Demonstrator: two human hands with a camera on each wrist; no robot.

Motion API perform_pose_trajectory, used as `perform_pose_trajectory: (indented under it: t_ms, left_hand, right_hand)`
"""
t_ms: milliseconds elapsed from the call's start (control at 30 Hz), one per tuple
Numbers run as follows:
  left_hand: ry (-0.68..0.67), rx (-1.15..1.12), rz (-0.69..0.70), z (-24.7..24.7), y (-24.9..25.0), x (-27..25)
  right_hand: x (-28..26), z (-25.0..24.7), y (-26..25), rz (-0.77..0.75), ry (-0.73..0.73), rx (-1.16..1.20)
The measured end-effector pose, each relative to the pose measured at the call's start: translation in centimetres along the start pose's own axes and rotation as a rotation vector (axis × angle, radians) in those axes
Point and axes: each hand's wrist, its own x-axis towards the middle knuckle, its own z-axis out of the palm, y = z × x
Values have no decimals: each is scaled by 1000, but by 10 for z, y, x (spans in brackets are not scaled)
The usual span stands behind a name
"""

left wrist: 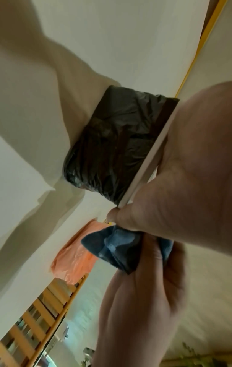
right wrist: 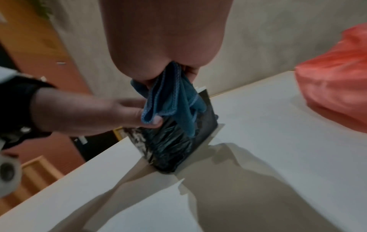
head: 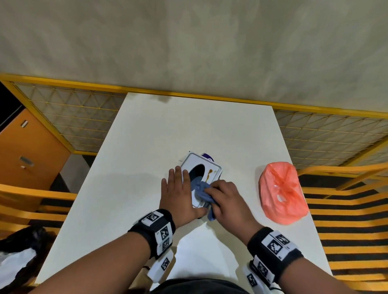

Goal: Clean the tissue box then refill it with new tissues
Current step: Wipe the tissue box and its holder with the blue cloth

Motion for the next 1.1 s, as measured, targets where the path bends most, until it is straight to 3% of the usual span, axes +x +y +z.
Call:
perform_pose_trajectory:
  t_ms: [233, 433, 667, 767, 867, 1100]
  left_hand:
    - [23, 3, 62, 2, -7, 2]
    - [-11, 77, 55, -2, -3, 1]
    - [-44, 94, 50, -4, -4, 2]
    - [-20, 97, 46, -1, -4, 3]
    - [1, 64, 48, 2, -5, 3]
    - [-2, 79, 60, 0, -4, 3]
  right_hand:
    - [30, 17, 6, -47, -102, -128]
    - [57, 6, 35, 112, -39, -180]
    - [70, -13, 59, 408, 134, 24]
    - [54, -17, 36, 164, 114, 6]
    - [28, 4, 10, -58, -38, -71]
    - [35, 14, 20, 30, -44, -113]
